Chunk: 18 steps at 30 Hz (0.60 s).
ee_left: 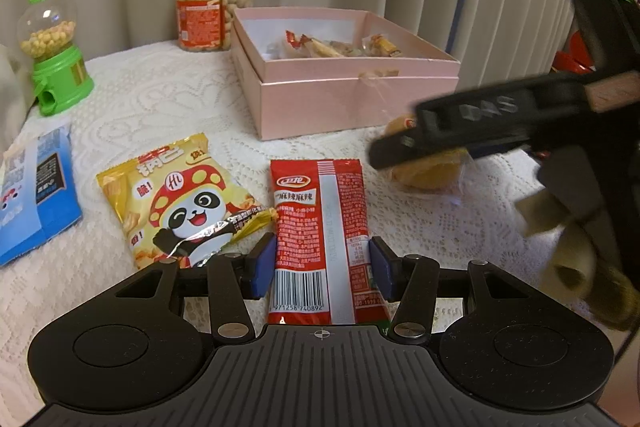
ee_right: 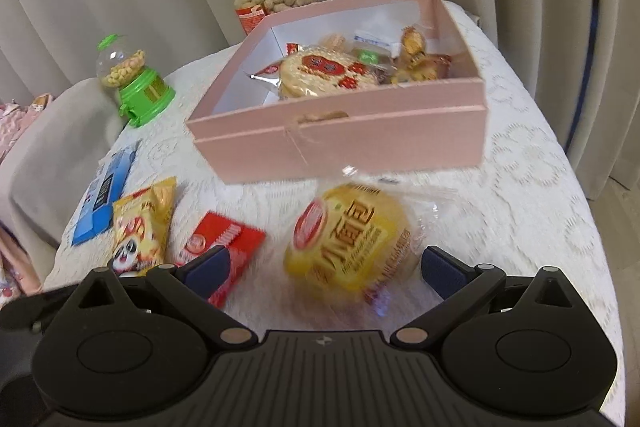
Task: Organize snacks
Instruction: 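Grasp the red spicy strip packet with the left tool while the right tool grips the bread packet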
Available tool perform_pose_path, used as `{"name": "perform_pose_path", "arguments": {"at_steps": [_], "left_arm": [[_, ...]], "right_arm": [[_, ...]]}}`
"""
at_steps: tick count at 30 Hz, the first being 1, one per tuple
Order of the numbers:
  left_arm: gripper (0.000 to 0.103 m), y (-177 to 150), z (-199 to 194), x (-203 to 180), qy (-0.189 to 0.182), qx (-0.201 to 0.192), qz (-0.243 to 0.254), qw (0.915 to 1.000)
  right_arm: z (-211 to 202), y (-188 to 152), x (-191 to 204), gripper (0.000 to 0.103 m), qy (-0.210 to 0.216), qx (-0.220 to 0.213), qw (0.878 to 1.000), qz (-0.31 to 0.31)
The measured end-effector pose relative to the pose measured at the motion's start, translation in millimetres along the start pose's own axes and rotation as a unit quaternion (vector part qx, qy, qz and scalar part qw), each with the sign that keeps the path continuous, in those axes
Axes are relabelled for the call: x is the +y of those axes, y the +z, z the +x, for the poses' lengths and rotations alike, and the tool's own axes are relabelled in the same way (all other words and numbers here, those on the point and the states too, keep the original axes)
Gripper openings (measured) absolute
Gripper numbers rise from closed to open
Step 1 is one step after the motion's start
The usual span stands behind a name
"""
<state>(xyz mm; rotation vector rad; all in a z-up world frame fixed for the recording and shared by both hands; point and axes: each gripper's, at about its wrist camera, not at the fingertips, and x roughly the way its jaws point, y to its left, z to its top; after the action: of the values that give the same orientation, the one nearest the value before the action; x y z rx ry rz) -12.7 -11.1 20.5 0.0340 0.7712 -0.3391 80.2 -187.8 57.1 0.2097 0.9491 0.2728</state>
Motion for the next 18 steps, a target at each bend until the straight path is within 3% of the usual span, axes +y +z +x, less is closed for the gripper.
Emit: {"name": "perform_pose_path", "arguments": {"at_steps": [7,18], "left_arm": [[0.056,-0.9,-1.6,3.0,-0.006,-0.002,-0.007,1.0000],[0.060,-0.5,-1.7,2.3,-0.008,-0.004,-0.015,0.9998]], "right_arm": [[17.8,4.2,16.9,0.102,-0.065,-0.007,0.997,-0.047],[4.5,-3.7,4.9,0.100,-0.051,-0.015,0.998,-0.031]]}}
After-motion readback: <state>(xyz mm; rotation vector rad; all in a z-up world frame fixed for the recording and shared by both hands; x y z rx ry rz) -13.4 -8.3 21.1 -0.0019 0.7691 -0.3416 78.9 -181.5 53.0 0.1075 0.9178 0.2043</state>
